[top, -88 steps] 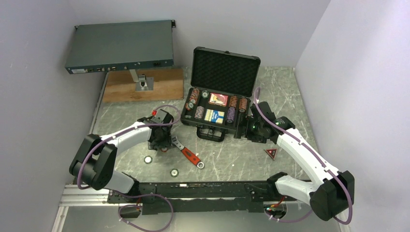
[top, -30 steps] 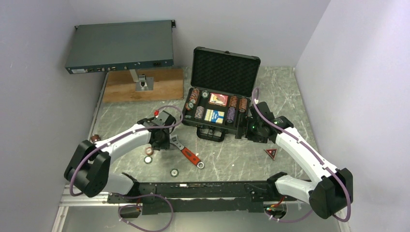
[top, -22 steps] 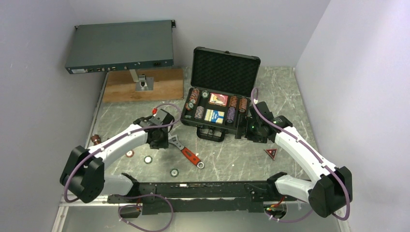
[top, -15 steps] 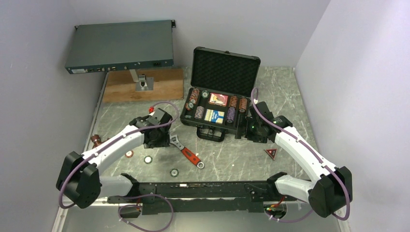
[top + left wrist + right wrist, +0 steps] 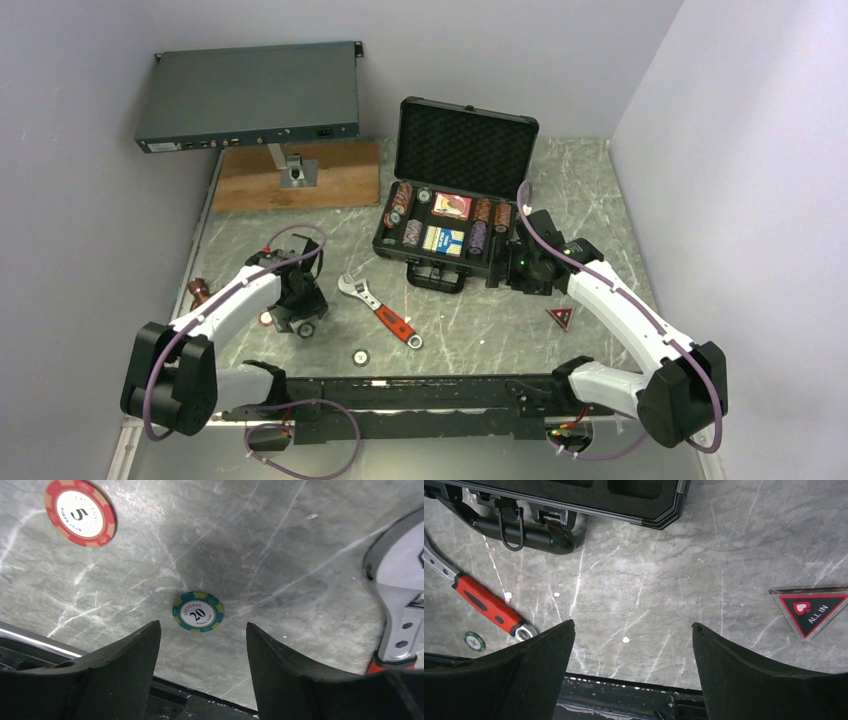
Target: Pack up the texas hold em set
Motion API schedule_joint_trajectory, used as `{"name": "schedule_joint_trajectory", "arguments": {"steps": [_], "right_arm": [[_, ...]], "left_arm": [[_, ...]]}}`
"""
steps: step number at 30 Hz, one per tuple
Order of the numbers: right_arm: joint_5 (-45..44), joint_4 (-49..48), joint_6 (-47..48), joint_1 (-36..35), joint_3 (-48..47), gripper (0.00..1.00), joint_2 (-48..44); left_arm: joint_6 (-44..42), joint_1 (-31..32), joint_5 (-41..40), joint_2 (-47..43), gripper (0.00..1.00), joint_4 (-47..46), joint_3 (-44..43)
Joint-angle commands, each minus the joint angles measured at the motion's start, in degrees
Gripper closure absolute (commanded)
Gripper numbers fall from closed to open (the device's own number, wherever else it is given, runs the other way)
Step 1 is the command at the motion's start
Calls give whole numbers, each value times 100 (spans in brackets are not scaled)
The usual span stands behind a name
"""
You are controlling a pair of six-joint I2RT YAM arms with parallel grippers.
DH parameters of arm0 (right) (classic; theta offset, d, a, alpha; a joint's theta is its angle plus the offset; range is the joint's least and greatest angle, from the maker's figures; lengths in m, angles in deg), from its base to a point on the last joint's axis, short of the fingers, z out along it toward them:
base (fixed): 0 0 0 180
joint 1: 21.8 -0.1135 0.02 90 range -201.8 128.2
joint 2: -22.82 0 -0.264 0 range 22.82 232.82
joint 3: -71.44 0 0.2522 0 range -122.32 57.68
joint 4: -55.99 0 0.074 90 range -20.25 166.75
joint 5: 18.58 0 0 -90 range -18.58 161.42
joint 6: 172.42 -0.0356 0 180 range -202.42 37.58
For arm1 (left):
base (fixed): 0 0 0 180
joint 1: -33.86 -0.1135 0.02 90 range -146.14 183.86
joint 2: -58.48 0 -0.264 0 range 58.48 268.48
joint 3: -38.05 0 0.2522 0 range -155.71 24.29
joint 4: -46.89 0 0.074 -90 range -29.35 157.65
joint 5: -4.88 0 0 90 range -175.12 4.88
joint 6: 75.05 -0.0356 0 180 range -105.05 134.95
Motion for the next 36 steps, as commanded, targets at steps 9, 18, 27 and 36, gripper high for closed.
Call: {"name": "schedule_joint_trajectory", "arguments": {"steps": [9, 18, 27, 36], "right_arm": [[-1, -185, 123, 15, 59, 10, -81], [-1, -138, 114, 15, 74, 10, -122], [-29, -88, 140, 15, 76, 10, -163], [15, -68, 159, 15, 18, 10, -81]], "left_arm": [[241, -25, 138, -65, 29, -544, 556], [236, -110, -15, 78, 39, -994, 816], [-66, -161, -181, 13, 48, -1306, 944], [-185, -165, -149, -19, 59, -1555, 1115]]}}
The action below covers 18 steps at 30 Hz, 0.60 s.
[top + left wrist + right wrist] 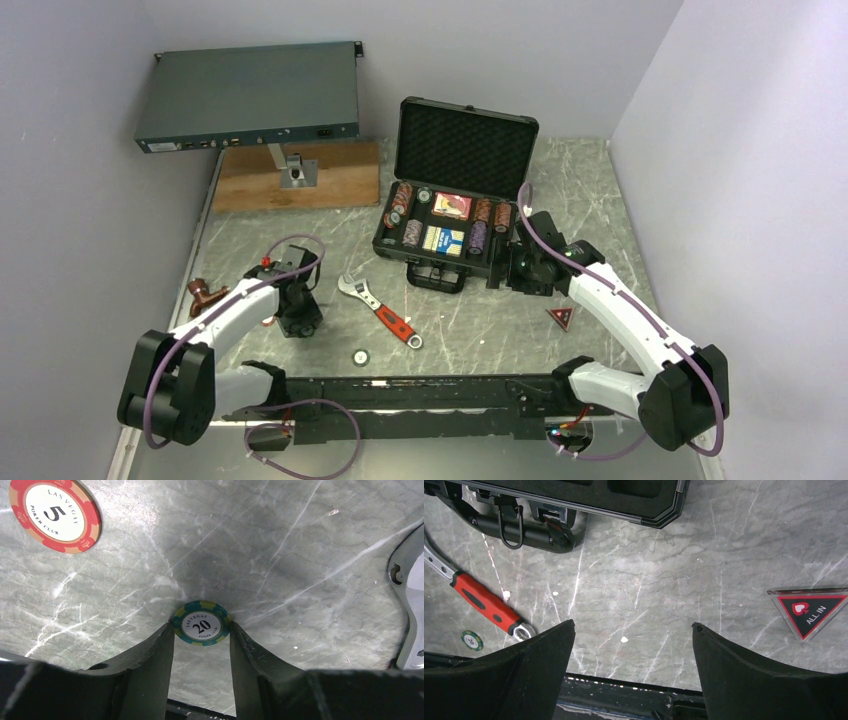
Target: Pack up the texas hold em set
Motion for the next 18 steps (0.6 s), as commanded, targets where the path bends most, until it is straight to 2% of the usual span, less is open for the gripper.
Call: {"name": "schedule_joint_trajectory", "arguments": {"steps": [1, 7, 18], "right_arm": [[20, -30, 97, 15, -55, 10, -15], [37, -42, 92, 15, -103, 10, 29], [74, -139, 26, 15, -173, 11, 163]], "left_arm": [[-187, -52, -294, 144, 60, -826, 377], [-374, -43, -208, -152, 65, -885, 333], [-662, -34, -219, -714, 65, -522, 30]]}}
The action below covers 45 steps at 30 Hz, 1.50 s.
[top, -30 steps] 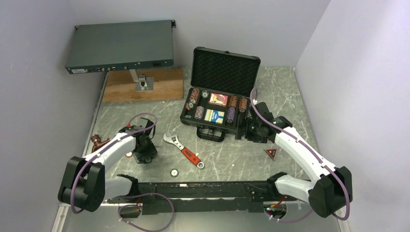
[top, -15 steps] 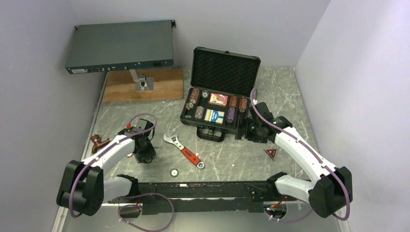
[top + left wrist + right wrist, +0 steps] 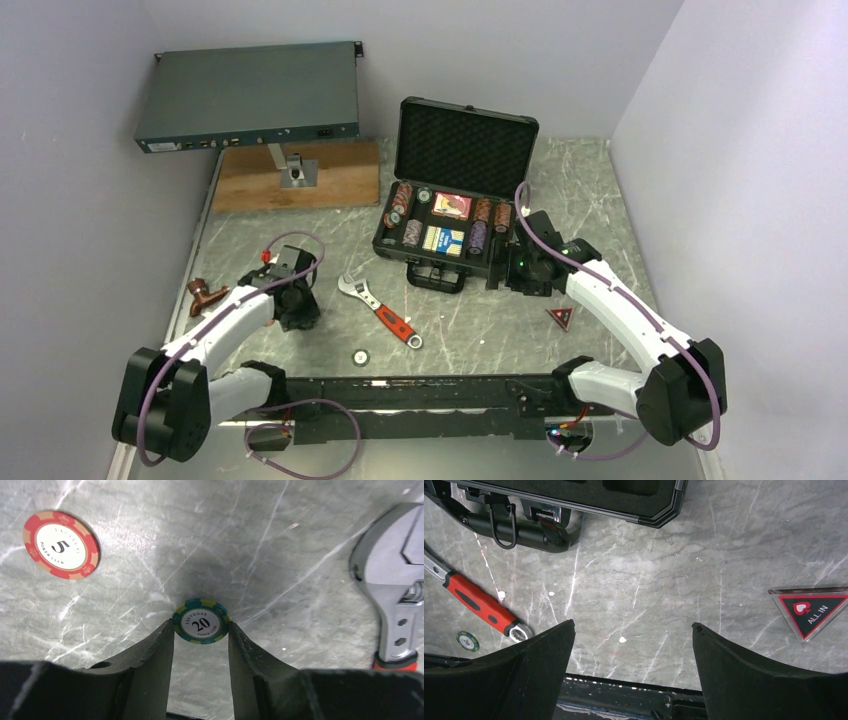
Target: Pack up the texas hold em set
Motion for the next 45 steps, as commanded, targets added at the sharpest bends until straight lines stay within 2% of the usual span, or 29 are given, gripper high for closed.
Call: {"name": "schedule_joint_trajectory", "arguments": {"steps": [1, 13, 23, 45], "right_arm": [[67, -141, 29, 15, -174, 11, 25], [67, -150, 20, 15, -157, 11, 26], [62, -133, 2, 15, -122, 11, -52], [-257, 50, 20, 15, -8, 10, -367]], "left_arm": [[-192, -27, -149, -358, 65, -216, -92], [-371, 121, -22, -525, 64, -250, -436], [-624, 512, 51, -128, 63, -372, -1360], [-1023, 1115, 405, 2201, 63, -639, -3899]]}}
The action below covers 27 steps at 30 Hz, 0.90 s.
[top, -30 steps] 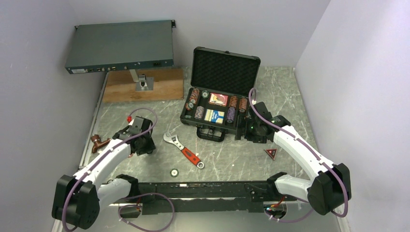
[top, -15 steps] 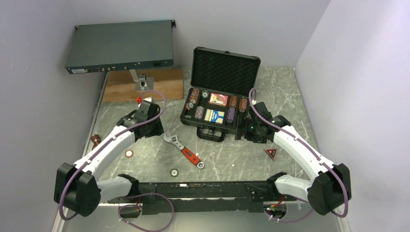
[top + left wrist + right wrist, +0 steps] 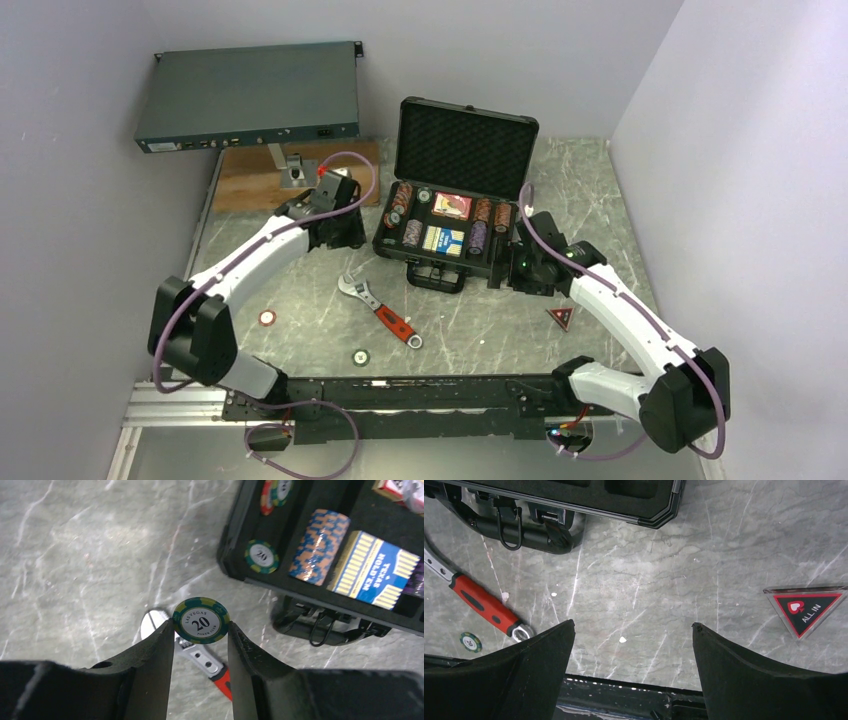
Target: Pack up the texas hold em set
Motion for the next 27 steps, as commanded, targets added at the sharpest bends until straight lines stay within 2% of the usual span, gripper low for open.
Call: {"name": "schedule_joint_trajectory", "arguments": {"steps": [1, 16, 22, 27], "right_arm": [[-209, 31, 22, 15, 5, 10, -194], [-398, 181, 57, 15, 43, 9, -373], [-416, 190, 58, 15, 45, 8, -387], [-407, 183, 70, 15, 37, 8, -341]], "left_arm": [[-205, 137, 214, 484, 64, -140, -692], [-546, 367, 627, 2307, 63, 25, -2053], [-706, 384, 692, 2708, 60, 217, -2418], [-748, 384, 654, 2680, 52, 241, -2360]]}}
